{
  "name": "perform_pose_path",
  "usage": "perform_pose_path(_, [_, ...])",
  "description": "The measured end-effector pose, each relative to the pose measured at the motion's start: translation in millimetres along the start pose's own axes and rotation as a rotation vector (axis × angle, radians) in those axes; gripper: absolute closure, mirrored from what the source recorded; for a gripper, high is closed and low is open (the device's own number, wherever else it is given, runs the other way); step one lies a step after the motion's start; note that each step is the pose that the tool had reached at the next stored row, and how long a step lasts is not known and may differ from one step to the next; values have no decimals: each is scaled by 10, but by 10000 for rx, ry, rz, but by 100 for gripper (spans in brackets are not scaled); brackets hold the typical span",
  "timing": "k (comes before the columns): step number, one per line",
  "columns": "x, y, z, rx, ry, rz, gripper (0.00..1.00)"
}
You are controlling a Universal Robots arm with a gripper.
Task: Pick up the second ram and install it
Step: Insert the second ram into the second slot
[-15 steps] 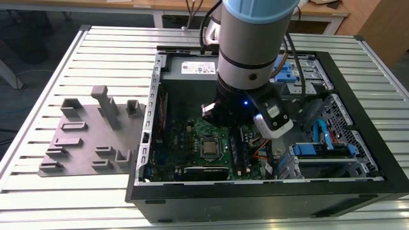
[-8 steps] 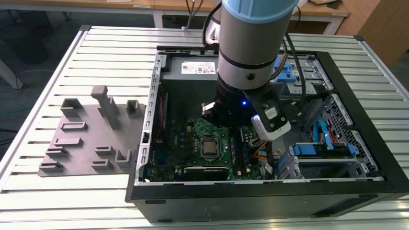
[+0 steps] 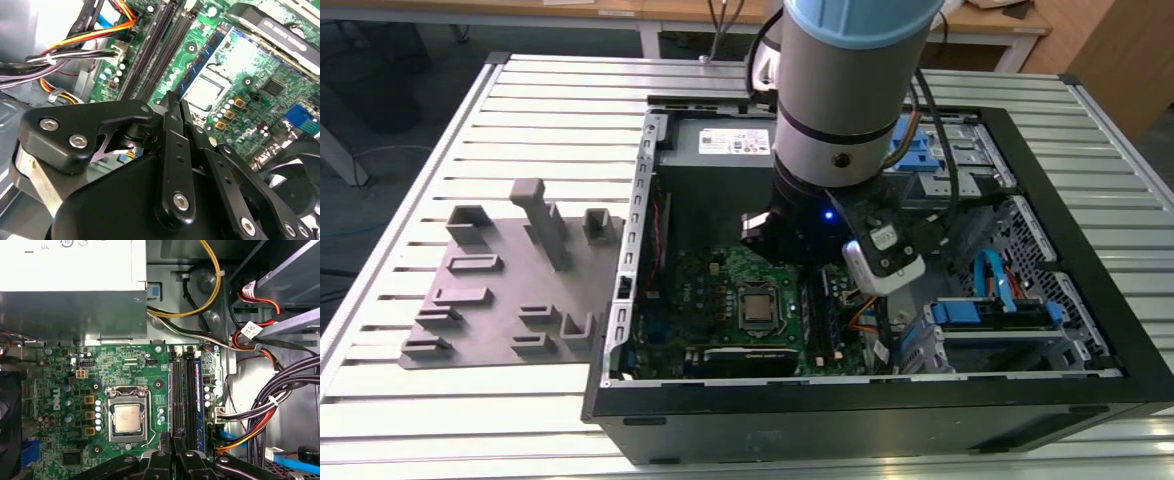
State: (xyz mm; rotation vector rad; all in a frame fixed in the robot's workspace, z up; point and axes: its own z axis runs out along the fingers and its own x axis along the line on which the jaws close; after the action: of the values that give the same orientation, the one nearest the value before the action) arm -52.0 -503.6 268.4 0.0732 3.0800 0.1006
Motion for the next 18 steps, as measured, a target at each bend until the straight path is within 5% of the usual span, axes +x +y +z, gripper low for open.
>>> perform_pose_path(3, [-9, -1, 8, 21, 375, 22, 89])
perform_pose_path(18, [-49, 0, 20, -3, 409, -417, 89])
